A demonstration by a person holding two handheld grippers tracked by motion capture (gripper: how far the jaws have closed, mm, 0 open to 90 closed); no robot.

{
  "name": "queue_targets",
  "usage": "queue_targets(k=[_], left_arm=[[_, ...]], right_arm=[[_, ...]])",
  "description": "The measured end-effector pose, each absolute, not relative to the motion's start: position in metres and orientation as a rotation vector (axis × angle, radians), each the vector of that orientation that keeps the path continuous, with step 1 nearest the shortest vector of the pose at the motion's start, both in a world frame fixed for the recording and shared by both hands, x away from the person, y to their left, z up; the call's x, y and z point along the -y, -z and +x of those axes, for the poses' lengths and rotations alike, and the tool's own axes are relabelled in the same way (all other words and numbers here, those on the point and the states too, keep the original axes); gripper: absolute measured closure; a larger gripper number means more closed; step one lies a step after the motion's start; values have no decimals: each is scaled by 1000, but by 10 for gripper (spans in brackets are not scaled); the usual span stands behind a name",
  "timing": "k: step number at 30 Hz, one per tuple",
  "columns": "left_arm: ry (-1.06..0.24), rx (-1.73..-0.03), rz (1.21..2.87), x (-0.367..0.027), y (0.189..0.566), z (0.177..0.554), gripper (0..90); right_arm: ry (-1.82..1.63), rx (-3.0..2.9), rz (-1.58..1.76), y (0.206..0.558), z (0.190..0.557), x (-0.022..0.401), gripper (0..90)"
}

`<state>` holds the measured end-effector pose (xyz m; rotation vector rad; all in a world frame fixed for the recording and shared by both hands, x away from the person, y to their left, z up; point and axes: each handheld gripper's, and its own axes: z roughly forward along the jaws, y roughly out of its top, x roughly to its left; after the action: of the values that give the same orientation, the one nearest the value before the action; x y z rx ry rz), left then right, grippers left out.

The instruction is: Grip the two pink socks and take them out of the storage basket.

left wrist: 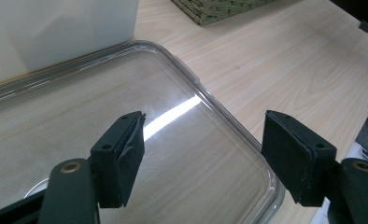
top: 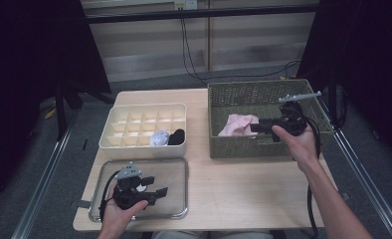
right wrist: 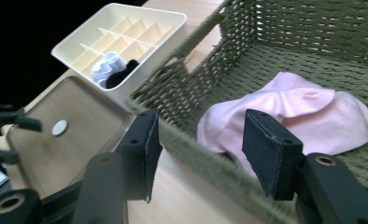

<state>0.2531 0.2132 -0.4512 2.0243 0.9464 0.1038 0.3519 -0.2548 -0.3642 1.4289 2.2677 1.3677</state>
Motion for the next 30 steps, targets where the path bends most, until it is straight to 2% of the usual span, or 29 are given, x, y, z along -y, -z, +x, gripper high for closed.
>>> queue_targets(k=[8, 11, 22, 30], left_arm=[[-106, -935, 2024, -214, 451, 250, 299], [-108, -935, 2025, -215, 451, 251, 299], [-144, -961, 2003, -221, 447, 252, 296], [-110, -955, 1987, -227, 448, 255, 292]], right_arm=[[-1247, -2329, 1465, 372, 394, 249, 498], [-1200, -2373, 1458, 374, 407, 245, 549], [-1086, -2440, 1540, 392, 442, 233, 559], [-1005, -2463, 1582, 402, 473, 224, 561]])
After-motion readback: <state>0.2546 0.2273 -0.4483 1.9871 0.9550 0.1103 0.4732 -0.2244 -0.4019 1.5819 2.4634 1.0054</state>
